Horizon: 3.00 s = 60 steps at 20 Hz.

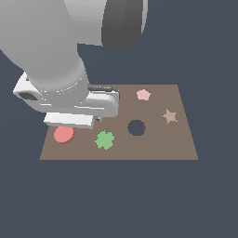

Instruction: Insert a designated object into the corresponding slot on a board.

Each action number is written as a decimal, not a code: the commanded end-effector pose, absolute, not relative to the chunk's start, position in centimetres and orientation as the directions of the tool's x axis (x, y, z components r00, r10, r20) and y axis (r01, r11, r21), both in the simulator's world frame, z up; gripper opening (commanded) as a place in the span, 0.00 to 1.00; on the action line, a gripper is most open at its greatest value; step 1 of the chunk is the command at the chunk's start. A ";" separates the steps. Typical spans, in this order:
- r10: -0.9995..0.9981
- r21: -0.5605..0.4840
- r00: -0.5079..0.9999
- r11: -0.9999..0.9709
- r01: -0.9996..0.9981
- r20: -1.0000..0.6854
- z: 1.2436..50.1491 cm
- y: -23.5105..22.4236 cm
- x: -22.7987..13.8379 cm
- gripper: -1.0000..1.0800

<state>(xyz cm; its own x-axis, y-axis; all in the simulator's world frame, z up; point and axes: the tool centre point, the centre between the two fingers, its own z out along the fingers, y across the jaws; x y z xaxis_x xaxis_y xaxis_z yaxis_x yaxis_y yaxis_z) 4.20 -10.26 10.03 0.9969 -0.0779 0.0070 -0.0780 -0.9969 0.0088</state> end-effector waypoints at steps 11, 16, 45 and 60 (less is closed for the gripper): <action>-0.105 0.001 0.994 -0.994 -0.105 0.001 5.5 -16.9 6.7 0.96; -0.108 0.000 0.994 -0.994 -0.108 0.000 5.0 -17.7 7.0 0.96; -0.108 0.000 0.994 -0.994 -0.108 0.000 3.1 -17.6 7.0 0.00; 0.153 0.001 0.988 -0.988 0.153 0.001 3.3 -13.8 9.4 0.00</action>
